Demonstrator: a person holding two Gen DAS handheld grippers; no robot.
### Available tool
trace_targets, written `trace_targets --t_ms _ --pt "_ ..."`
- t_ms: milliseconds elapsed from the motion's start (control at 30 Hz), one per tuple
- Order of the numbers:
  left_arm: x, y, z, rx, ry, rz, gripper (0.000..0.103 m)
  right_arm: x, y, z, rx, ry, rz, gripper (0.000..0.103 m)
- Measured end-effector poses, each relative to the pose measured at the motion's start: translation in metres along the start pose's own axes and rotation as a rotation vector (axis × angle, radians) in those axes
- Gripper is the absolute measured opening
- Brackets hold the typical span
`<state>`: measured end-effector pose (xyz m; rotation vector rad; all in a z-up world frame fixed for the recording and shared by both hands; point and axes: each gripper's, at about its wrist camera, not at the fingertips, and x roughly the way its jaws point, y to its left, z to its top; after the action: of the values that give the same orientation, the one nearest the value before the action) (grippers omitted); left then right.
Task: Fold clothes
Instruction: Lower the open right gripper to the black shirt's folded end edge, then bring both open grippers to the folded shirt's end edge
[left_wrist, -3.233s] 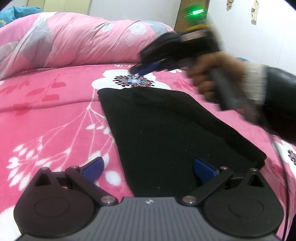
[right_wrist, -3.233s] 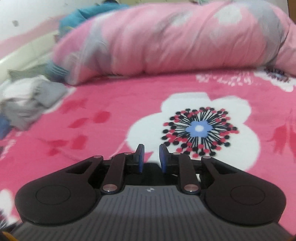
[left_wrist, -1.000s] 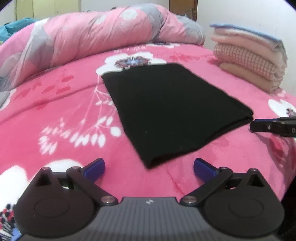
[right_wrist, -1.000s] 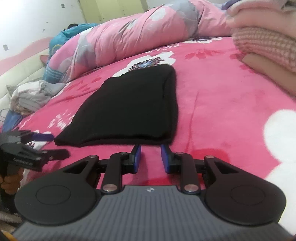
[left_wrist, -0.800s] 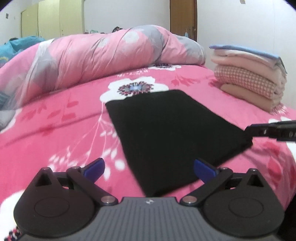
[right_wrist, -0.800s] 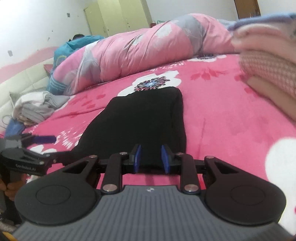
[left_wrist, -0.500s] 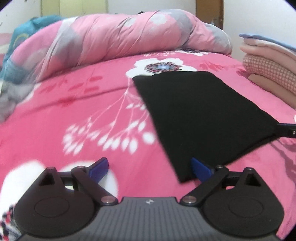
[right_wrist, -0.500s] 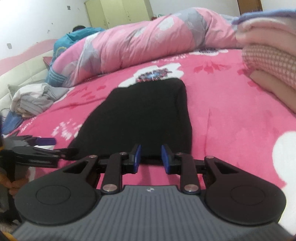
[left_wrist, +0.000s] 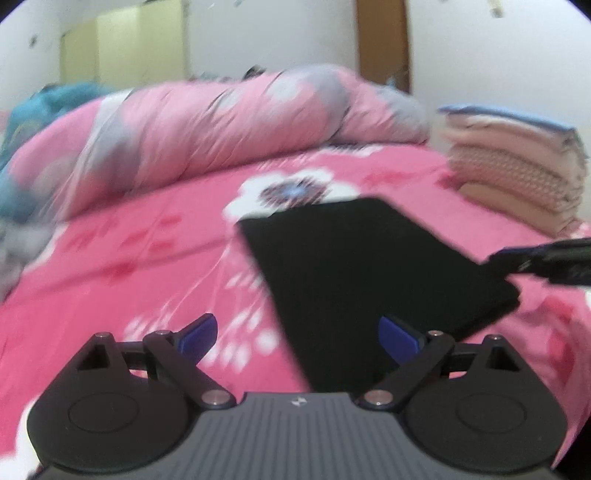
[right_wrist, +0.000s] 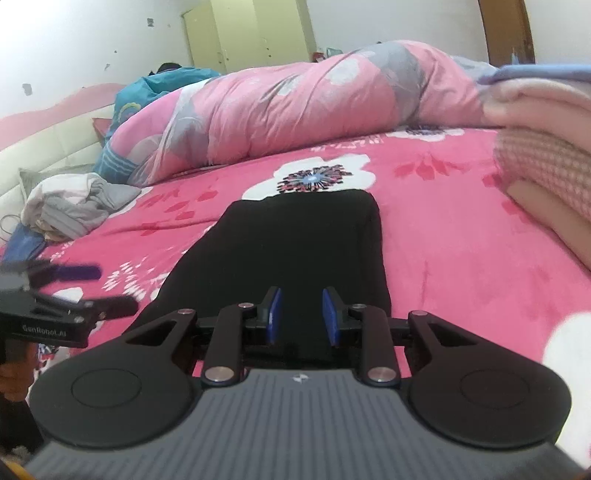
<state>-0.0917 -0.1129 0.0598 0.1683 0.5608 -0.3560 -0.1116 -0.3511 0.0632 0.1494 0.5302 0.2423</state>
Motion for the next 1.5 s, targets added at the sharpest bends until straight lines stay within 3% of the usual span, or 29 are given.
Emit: trace_targets --t_ms 133,267,433,567,633,767,833,900,1067,1167,1500 --pt "0.021 -0.018 0.007 0.000 0.018 -0.086 0.090 0.024 -0.007 -0.005 0.017 0.045 -0.025 0.024" --pt "0.035 -0.028 -0.015 0.048 0.133 -0.143 0.079 0.030 -0.015 -0.021 0.033 0.084 -0.033 0.023" --pt "0.017 -0.039 -0.036 0.141 0.105 -0.127 0.079 0.010 -0.016 -0.035 0.049 0.086 -0.021 0.023" --pt "0.006 -0.034 -0.033 0.109 0.143 -0.142 0.080 -0.003 -0.012 -0.043 0.040 0.135 -0.039 0.024" --pt "-0.001 -0.032 -0.030 0.093 0.157 -0.147 0.087 -0.011 -0.009 -0.044 0.028 0.150 -0.046 0.024" --pt "-0.014 -0.031 -0.022 0.066 0.158 -0.132 0.092 -0.024 -0.006 -0.033 0.051 0.146 -0.044 0.027" --pt "-0.015 -0.030 -0.018 0.056 0.165 -0.125 0.095 -0.029 -0.007 -0.025 0.083 0.118 -0.040 0.033" --pt "-0.015 -0.031 -0.015 0.050 0.184 -0.109 0.097 -0.033 -0.008 -0.017 0.117 0.090 -0.047 0.054" --pt "-0.016 -0.031 -0.011 0.035 0.220 -0.066 0.101 -0.038 -0.007 -0.004 0.164 0.050 -0.094 0.088" --pt "-0.015 -0.030 -0.013 0.036 0.237 -0.044 0.101 -0.038 -0.003 -0.001 0.159 0.053 -0.129 0.100" --pt "-0.011 -0.023 -0.015 -0.012 0.278 -0.011 0.101 -0.032 0.013 0.002 0.095 0.088 -0.248 0.102"
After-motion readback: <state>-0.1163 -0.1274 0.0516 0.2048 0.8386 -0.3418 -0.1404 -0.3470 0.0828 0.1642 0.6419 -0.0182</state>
